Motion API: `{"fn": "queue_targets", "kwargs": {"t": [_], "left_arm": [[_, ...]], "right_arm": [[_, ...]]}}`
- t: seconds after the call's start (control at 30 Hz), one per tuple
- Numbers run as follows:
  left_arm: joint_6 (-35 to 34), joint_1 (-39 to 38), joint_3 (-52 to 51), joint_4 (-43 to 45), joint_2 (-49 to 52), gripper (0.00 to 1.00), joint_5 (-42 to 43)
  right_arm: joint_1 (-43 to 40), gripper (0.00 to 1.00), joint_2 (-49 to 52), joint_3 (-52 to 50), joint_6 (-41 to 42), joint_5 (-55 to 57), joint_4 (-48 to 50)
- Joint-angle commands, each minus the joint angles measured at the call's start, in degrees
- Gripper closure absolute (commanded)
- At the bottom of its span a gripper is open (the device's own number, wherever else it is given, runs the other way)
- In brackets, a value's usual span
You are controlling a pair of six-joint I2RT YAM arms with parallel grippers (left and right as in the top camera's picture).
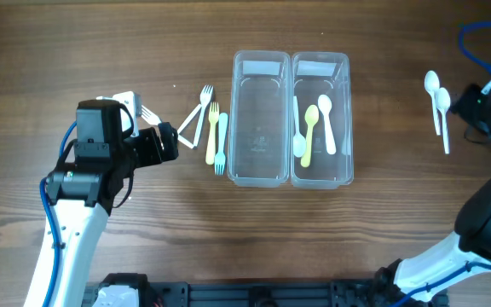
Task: Pack container
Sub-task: 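Grasp a white spoon from the remaining pair with the right gripper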
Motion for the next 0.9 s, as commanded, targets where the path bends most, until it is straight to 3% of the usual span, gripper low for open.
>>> {"fn": "queue_targets", "kwargs": {"t": [0.0,0.47,0.77,0.87], "left_arm": [[0.92,0.48,1.03,-0.04,0.11,0.0,0.48],[0.92,0.48,1.03,-0.68,0.11,0.0,0.48],[0.92,0.48,1.03,-0.7,0.11,0.0,0.48],[0.92,0.48,1.03,-0.7,0.11,0.0,0.48]], "right_arm": [[0.22,0.51,2.95,0.31,-3.1,1.01,1.77],[0.57,0.62,9.22,0.28,-10.45,-0.33,3.54],[0.55,0.65,10.99,-1.11,-10.29,-0.07,2.45],[0.55,0.74,10.99,-1.66,-10.25,1.01,2.32]]}}
